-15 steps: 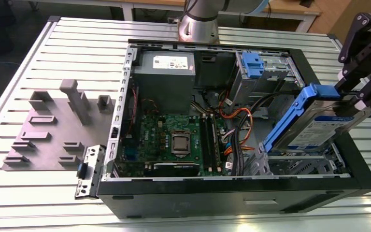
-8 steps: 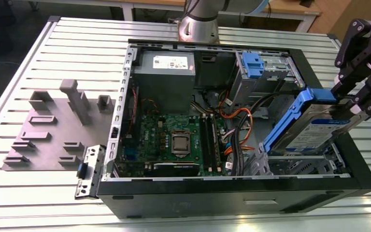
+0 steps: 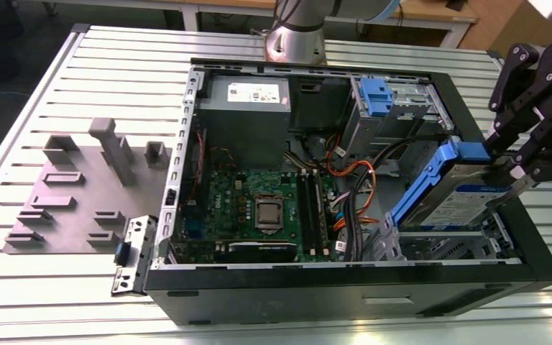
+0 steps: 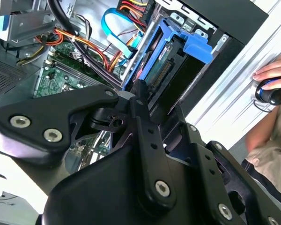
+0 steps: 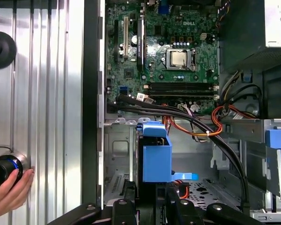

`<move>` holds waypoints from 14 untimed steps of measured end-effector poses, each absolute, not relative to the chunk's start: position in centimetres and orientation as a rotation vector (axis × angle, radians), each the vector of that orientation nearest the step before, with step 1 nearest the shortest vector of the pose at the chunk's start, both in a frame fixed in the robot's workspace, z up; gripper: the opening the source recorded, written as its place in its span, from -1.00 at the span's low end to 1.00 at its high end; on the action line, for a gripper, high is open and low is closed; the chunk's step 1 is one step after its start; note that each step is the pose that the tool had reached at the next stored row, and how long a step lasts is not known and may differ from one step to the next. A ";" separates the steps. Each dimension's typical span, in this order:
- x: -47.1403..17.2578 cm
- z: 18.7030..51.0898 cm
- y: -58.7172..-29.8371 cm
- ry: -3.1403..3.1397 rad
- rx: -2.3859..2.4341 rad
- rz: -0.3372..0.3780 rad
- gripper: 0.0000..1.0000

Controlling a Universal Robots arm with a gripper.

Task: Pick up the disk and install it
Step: 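Insert the disk into the insertion slot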

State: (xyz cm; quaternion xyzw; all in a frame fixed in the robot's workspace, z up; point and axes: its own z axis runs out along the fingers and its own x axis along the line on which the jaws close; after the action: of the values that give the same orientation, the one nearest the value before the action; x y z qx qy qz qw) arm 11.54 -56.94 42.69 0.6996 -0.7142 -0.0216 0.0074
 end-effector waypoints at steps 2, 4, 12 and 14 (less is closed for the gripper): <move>11.5 42.3 -56.9 -2.233 2.188 -0.068 -0.30; 11.5 42.0 -56.9 -2.233 2.188 -0.068 -0.30; 11.5 40.5 -57.0 -2.233 2.188 -0.068 -0.30; 11.5 40.1 -57.0 -2.233 2.187 -0.067 -0.30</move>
State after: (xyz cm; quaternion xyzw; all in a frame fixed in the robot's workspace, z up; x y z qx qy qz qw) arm 11.54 -56.97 40.15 0.6996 -0.7142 -0.0216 0.0075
